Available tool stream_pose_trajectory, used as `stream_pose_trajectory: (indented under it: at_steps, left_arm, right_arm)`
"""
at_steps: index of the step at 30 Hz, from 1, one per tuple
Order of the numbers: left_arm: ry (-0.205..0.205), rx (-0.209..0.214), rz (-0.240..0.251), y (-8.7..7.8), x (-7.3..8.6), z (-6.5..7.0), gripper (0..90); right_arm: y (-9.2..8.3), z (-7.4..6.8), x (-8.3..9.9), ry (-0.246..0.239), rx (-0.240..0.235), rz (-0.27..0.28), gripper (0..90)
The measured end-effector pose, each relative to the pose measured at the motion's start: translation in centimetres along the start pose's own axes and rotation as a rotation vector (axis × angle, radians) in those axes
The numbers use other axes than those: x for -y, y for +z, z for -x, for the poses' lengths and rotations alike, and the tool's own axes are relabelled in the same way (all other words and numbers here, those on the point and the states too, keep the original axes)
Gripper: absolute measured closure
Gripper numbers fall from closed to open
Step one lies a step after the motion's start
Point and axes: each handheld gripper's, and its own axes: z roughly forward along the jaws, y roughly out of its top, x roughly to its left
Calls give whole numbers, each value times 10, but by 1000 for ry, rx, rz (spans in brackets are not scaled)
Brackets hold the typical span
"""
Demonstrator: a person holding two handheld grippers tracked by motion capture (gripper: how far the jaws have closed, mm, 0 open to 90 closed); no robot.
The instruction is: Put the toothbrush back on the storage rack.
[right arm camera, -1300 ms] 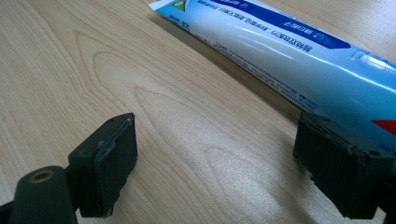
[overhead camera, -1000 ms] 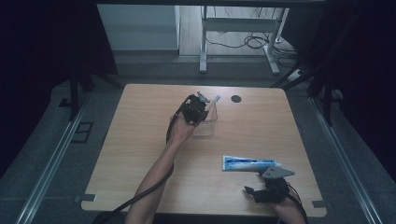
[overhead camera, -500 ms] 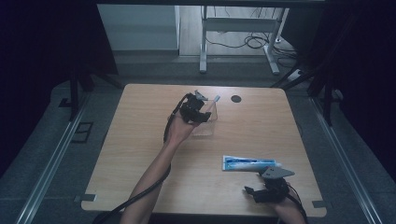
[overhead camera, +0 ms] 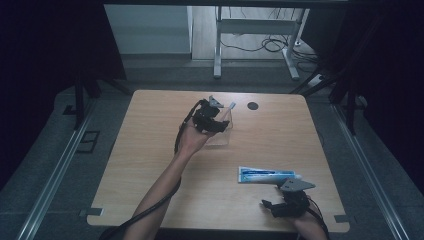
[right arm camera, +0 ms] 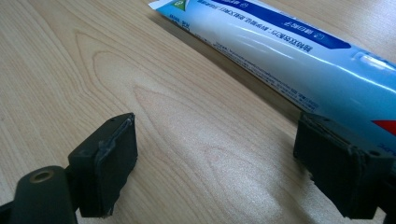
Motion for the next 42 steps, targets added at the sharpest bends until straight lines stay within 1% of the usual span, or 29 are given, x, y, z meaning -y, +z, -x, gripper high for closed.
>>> stream_pose_trajectory:
  at_steps: [4, 7, 12, 18, 25, 26, 27, 30, 31, 33, 38, 40, 42]
  left_arm:
    - [10, -2, -7, 1, 3, 2, 409]
    - [9, 2, -1, 0, 5, 3, 409]
    - [3, 15, 19, -8, 10, 4, 409]
    - [-2, 27, 29, -15, 19, 2, 409]
    - [-15, 39, 18, -20, 37, -3, 409]
    - [-15, 39, 18, -20, 37, -3, 409]
    - [-20, 40, 13, -20, 43, -5, 409]
    - [-38, 44, 8, -22, 52, -8, 409]
    - [-36, 51, 19, -23, 54, -9, 411]
    - [-58, 62, 36, -26, 57, -10, 408]
    - [-38, 58, 36, -30, 61, -6, 404]
    - [-35, 57, 40, -32, 62, -4, 401]
    - [-42, 59, 46, -34, 63, -3, 397]
  right_arm:
    - [0, 0, 0, 0, 0, 0, 134]
    - [0, 0, 0, 0, 0, 0, 134]
    - [0, 0, 0, 2, 1, 1, 134]
    - [0, 0, 0, -1, 4, 0, 134]
    - [0, 0, 0, -1, 4, 0, 134]
    - [0, 0, 0, -1, 4, 0, 134]
    - [0, 0, 0, 1, 2, 0, 134]
    - [0, 0, 0, -1, 4, 0, 134]
    - [0, 0, 0, 0, 4, 0, 134]
    - [0, 0, 0, 1, 4, 0, 134]
    - [0, 0, 0, 0, 4, -1, 134]
    - [0, 0, 0, -1, 4, -1, 134]
    - [0, 0, 0, 0, 4, -1, 134]
